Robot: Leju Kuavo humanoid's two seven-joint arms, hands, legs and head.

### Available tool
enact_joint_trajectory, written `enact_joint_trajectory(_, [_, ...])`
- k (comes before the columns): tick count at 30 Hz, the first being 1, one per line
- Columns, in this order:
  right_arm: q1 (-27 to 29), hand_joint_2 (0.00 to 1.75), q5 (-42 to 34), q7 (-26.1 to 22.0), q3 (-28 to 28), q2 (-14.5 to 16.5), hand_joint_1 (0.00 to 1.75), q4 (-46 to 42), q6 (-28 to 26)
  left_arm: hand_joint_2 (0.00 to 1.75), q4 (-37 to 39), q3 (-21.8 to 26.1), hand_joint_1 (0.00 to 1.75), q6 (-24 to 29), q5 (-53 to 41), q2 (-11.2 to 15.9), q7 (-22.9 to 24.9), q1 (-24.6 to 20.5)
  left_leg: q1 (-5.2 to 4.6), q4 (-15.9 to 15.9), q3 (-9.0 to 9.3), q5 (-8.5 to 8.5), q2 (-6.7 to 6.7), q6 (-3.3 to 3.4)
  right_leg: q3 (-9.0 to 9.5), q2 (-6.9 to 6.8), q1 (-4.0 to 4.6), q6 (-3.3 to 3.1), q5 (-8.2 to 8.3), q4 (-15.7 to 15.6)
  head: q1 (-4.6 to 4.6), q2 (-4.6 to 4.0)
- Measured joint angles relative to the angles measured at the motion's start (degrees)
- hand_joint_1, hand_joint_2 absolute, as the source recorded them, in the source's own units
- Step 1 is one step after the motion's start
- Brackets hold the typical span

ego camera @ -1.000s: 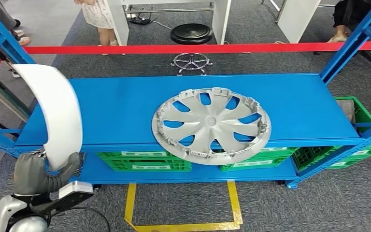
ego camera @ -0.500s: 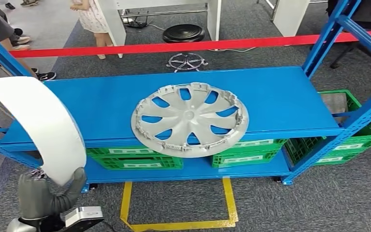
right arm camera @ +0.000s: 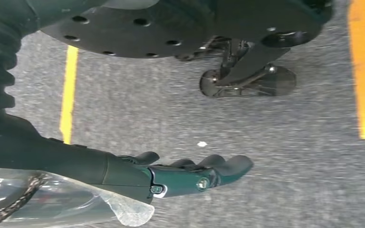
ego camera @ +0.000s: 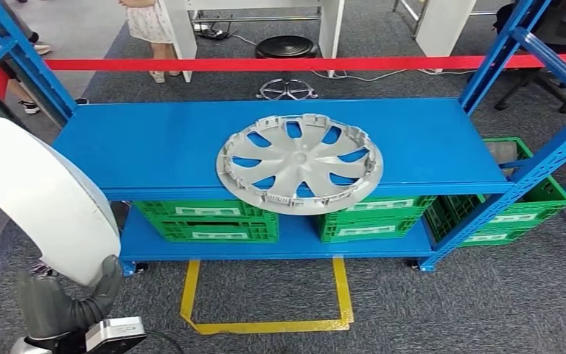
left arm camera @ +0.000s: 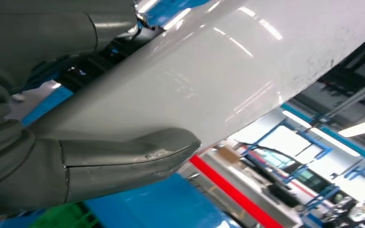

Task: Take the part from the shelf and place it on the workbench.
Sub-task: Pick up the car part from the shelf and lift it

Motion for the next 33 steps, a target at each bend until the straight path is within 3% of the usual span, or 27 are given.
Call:
enact_joint_trajectory(1, [0.0, 1.75, -0.1, 0.0, 0.0, 0.0, 0.0, 0.1, 0.0, 1.75, 0.0, -0.1, 1.75, 0.0, 0.1, -0.1, 0.0, 0.0, 0.03, 0.0, -0.94, 0.75, 0.02, 0.05, -0.52, -0.01, -0.09, 0.26, -2.82, 3.3, 0.09, 0.0])
enact_joint_trajectory(2, [0.0, 1.75, -0.2, 0.0, 0.0, 0.0, 0.0, 0.2, 0.1, 1.75, 0.1, -0.1, 1.75, 0.0, 0.2, -0.1, 0.0, 0.0, 0.03, 0.1, -1.9, 1.5, 0.08, -0.03, -0.69, -0.03, -0.17, 0.53, -4.5, 6.5, 0.12, 0.0])
enact_joint_trajectory(3, [-0.1, 1.75, -0.3, 0.0, 0.0, 0.0, 0.0, 0.4, 0.3, 1.75, 0.2, -0.1, 1.75, 0.0, 0.3, -0.1, -0.1, 0.1, 0.04, 0.2, -2.86, 2.21, 0.15, -0.11, -0.36, -0.04, -0.23, 0.75, -4.66, 8.6, 0.1, 0.0])
enact_joint_trajectory(4, [-0.1, 1.75, -0.5, 0.0, 0.0, 0.0, 0.0, 0.5, 0.4, 1.75, 0.2, -0.1, 1.75, 0.0, 0.5, -0.1, -0.1, 0.0, 0.06, 0.4, -3.83, 2.86, 0.22, -0.23, 0.67, -0.06, -0.3, 0.95, -3.6, 9.3, 0.11, 0.0])
enact_joint_trajectory(6, [-0.3, 1.75, -0.8, -0.1, 0.1, 0.0, 0.0, 0.6, 0.6, 1.75, 0.4, -0.1, 1.75, 0.0, 0.9, -0.1, -0.3, 0.0, 0.14, 1.0, -5.69, 3.93, 0.28, -0.64, 5.53, -0.12, -0.54, 1.25, -0.69, 4.9, 0.1, 0.0])
enact_joint_trajectory(7, [-0.4, 1.75, -1.0, -0.1, 0.1, 0.0, 0.0, 0.6, 0.7, 1.75, 0.4, -0.1, 1.75, 0.0, 1.1, -0.1, -0.4, 0.0, 0.11, 1.6, -6.5, 4.3, 0.29, -0.9, 8.92, -0.15, -0.6, 1.35, -0.51, 0.8, 0.15, 0.0])
enact_joint_trajectory(8, [-0.5, 1.75, -1.1, -0.2, 0.2, 0.0, 0.0, 0.6, 0.8, 1.75, 0.4, -0.1, 1.75, 0.1, 1.3, -0.1, -0.5, -0.1, 0.06, 2.1, -7.15, 4.67, 0.28, -1.18, 11.81, -0.13, -0.61, 1.16, -1.15, -3.2, 0.14, 0.0])
enact_joint_trajectory(10, [-0.7, 1.75, -1.2, -0.3, 0.2, 0.0, 0.0, 0.7, 1.0, 1.75, 0.4, -0.1, 1.75, 0.1, 1.5, -0.1, -0.7, -0.1, 0.0, 2.8, -7.85, 5.49, 0.29, -1.69, 14.18, -0.03, -0.39, 0.35, -2.8, -7.6, 0.15, 0.0])
enact_joint_trajectory(12, [-0.7, 1.75, -1.3, -0.3, 0.4, 0.0, 0.0, 0.8, 1.1, 1.75, 0.4, -0.1, 1.75, 0.1, 1.7, -0.1, -0.7, -0.1, 0.15, 3.0, -8.21, 5.82, 0.16, -2.32, 13.3, -0.11, -0.41, -0.84, -2.38, -8.0, 0.2, 0.0])
enact_joint_trajectory(13, [-0.7, 1.75, -1.3, -0.3, 0.4, 0.0, 0.0, 0.8, 1.1, 1.75, 0.4, -0.1, 1.75, 0.1, 1.7, -0.1, -0.7, -0.1, 0.27, 3.6, -8.51, 4.71, -0.01, -2.72, 12.84, -0.25, -0.47, -1.38, -1.86, -8.0, 0.19, 0.0])
enact_joint_trajectory(15, [-0.7, 1.75, -1.4, -0.3, 0.5, 0.1, 0.0, 0.9, 1.1, 1.75, 0.4, -0.1, 1.75, 0.1, 1.8, 0.0, -0.8, 0.0, 0.63, 7.8, -9.58, -0.45, -0.34, -3.55, 11.5, -0.52, -0.59, -2.09, -0.61, -8.0, 0.1, 0.0])
enact_joint_trajectory(17, [-0.7, 1.75, -1.4, -0.3, 0.5, 0.1, 0.0, 0.9, 1.1, 1.75, 0.4, -0.1, 1.75, 0.1, 1.9, 0.0, -0.8, 0.0, 0.99, 15.0, -10.59, -5.62, -0.38, -4.09, 10.07, -0.58, -0.57, -2.26, 0.77, -7.9, 0.02, 0.0])
enact_joint_trajectory(18, [-0.7, 1.75, -1.4, -0.2, 0.5, 0.1, 0.0, 1.0, 1.1, 1.75, 0.4, -0.1, 1.75, 0.1, 2.0, 0.0, -0.8, 0.0, 1.13, 17.6, -10.49, -6.44, -0.39, -4.21, 9.27, -0.58, -0.56, -2.22, 1.48, -7.8, 0.02, 0.0])
enact_joint_trajectory(19, [-0.7, 1.75, -1.4, -0.2, 0.6, 0.1, 0.0, 1.0, 1.2, 1.75, 0.4, -0.1, 1.75, 0.1, 2.1, 0.0, -0.8, 0.0, 1.23, 18.6, -9.69, -5.94, -0.4, -4.24, 8.43, -0.58, -0.56, -2.15, 2.15, -7.6, 0.01, 0.0])
enact_joint_trajectory(20, [-0.7, 1.75, -1.5, -0.1, 0.6, 0.1, 0.0, 1.0, 1.2, 1.75, 0.5, -0.1, 1.75, 0.1, 2.2, 0.0, -0.7, 0.0, 1.29, 17.3, -7.99, -4.49, -0.41, -4.17, 7.52, -0.56, -0.56, -2.05, 2.75, -7.4, 0.01, 0.0])
enact_joint_trajectory(22, [-0.7, 1.75, -1.6, 0.0, 0.9, 0.1, 0.0, 1.0, 1.2, 1.75, 0.4, -0.1, 1.75, 0.1, 2.3, 0.0, -0.6, 0.0, 1.3, 9.7, -2.27, -2.05, -0.61, -3.67, 6.06, -0.46, -0.53, -1.73, 3.81, -7.1, 0.01, 0.0])
enact_joint_trajectory(24, [-0.8, 1.75, -1.9, 0.3, 1.2, 0.1, 0.0, 1.0, 1.6, 1.75, 0.4, -0.1, 1.75, 0.1, 2.3, 0.1, -0.3, -0.1, 1.09, 1.9, 2.6, -2.22, -0.95, -3.03, 5.29, -0.33, -0.48, -1.11, 4.87, -7.1, 0.06, 0.0])
enact_joint_trajectory(25, [-0.8, 1.75, -2.1, 0.5, 1.4, 0.1, 0.0, 1.0, 1.9, 1.75, 0.4, -0.1, 1.75, 0.0, 2.5, 0.1, -0.2, -0.2, 0.92, 0.0, 3.49, -2.63, -1.07, -2.77, 5.09, -0.29, -0.52, -0.7, 5.42, -7.2, 0.06, 0.01])
enact_joint_trajectory(27, [-0.8, 1.75, -2.5, 0.9, 1.6, 0.1, 0.0, 1.0, 2.5, 1.75, 0.4, -0.1, 1.75, -0.1, 2.8, 0.1, 0.0, -0.3, 0.74, -0.6, 3.02, -1.98, -0.91, -2.18, 4.82, -0.24, -0.7, 0.12, 6.22, -7.3, 0.05, 0.01])
enact_joint_trajectory(28, [-0.7, 1.75, -2.6, 1.0, 1.8, 0.1, 0.0, 1.1, 2.7, 1.75, 0.4, -0.1, 1.75, -0.2, 3.0, 0.1, 0.0, -0.4, 0.77, -0.7, 2.49, -1.38, -0.75, -1.76, 4.47, -0.21, -0.77, 0.42, 5.49, -6.9, 0.09, 0.01])
enact_joint_trajectory(29, [-0.6, 1.75, -2.8, 1.0, 1.9, 0.0, 0.0, 1.1, 2.9, 1.75, 0.5, 0.0, 1.75, -0.3, 3.2, 0.1, 0.0, -0.5, 0.83, -0.8, 1.83, -0.67, -0.57, -1.3, 3.87, -0.17, -0.8, 0.64, 3.63, -5.6, 0.23, 0.0])
enact_joint_trajectory(32, [-0.6, 1.75, -3.4, 0.9, 2.4, 0.1, 0.0, 1.2, 3.1, 1.75, 0.7, -0.1, 1.75, -0.8, 3.8, 0.1, -0.1, -0.9, 0.65, -0.8, -0.8, 1.43, -0.15, -0.52, 1.34, -0.12, -0.82, 1.06, -4.9, 4.0, 0.54, 0.01])
enact_joint_trajectory(33, [-0.6, 1.75, -3.6, 1.0, 2.6, 0.1, 0.0, 1.2, 3.1, 1.75, 0.9, -0.1, 1.75, -1.0, 3.8, 0.1, -0.1, -1.1, 0.53, -0.6, -1.87, 2.15, -0.01, -0.47, 1.02, -0.12, -0.81, 1.16, -5.94, 7.2, 0.52, 0.01])
